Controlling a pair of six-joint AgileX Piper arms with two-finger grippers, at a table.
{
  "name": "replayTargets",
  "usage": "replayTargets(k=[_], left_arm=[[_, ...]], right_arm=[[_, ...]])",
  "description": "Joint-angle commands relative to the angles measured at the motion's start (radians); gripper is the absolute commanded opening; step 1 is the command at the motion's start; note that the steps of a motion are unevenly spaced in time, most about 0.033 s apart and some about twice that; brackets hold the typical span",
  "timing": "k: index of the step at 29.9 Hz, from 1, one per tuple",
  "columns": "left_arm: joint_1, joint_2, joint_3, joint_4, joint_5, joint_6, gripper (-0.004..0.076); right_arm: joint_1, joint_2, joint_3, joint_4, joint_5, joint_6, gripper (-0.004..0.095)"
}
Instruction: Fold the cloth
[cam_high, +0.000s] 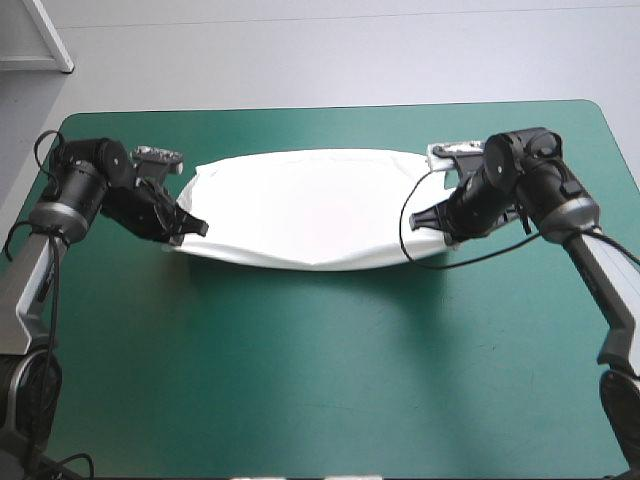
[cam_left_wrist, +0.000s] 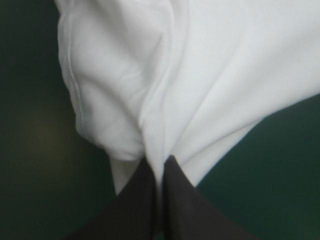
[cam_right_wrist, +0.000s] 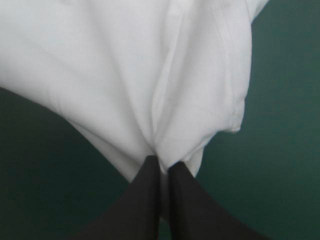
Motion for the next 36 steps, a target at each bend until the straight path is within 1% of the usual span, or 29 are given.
replayTargets(k=[1,5,11,14,15,17,19,20,23,24,25,27,28,31,36], left_arm=[[0.001,-0.122,0.161,-0.012,0.05,0.002,-0.001],[0.001,-0.172,0.313,0.0,0.05,0.013,-0.001],[0.001,-0.234,0.459,0.005,0.043,0.013,-0.001],[0.001,-0.249,0.499,0.009,-0.001,0.01,-0.0009],[0.001,-0.252,0.51,0.009,-0.014,-0.005,-0.0008],[0.001,-0.253,0.526,-0.002,-0.029,-0.016,0.0015],[0.001,-0.253,0.539,-0.025,-0.035,-0.014,0.0085],[0.001,-0.253,0.542,-0.048,-0.035,-0.008,0.0137],[0.001,-0.253,0.548,-0.118,-0.033,0.026,0.0325],[0.001,-0.253,0.548,-0.133,-0.033,0.029,0.0397],[0.001,-0.253,0.548,-0.135,-0.039,0.029,0.0461],[0.001,-0.253,0.548,-0.129,-0.06,0.029,0.0531],[0.001,-0.253,0.546,-0.122,-0.067,0.027,0.0539],[0.001,-0.255,0.495,-0.099,-0.071,0.003,0.0525],[0.001,-0.288,0.33,-0.029,-0.063,-0.073,0.0508]], right_arm=[[0.015,-0.135,0.133,-0.009,0.007,0.0,-0.0014],[0.015,-0.211,0.272,-0.01,-0.007,0.0,-0.0014],[0.015,-0.299,0.452,0.008,-0.02,0.005,-0.0014],[0.015,-0.309,0.526,0.002,-0.055,0.005,-0.0005],[0.015,-0.309,0.549,0.002,-0.072,0.005,0.0021],[0.015,-0.309,0.584,0.002,-0.115,0.005,0.0117],[0.015,-0.309,0.61,0.009,-0.155,0.003,0.0279],[0.015,-0.309,0.615,0.009,-0.173,0.003,0.0356],[0.015,-0.311,0.612,0.006,-0.235,0.003,0.0643],[0.015,-0.311,0.606,-0.003,-0.255,0.006,0.0713],[0.015,-0.313,0.593,-0.014,-0.266,0.011,0.0761],[0.015,-0.313,0.56,-0.047,-0.272,0.032,0.0794],[0.015,-0.315,0.534,-0.068,-0.267,0.037,0.0792],[0.015,-0.324,0.45,-0.116,-0.257,0.05,0.0792],[0.015,-0.341,0.335,-0.161,-0.223,0.05,0.0766]])
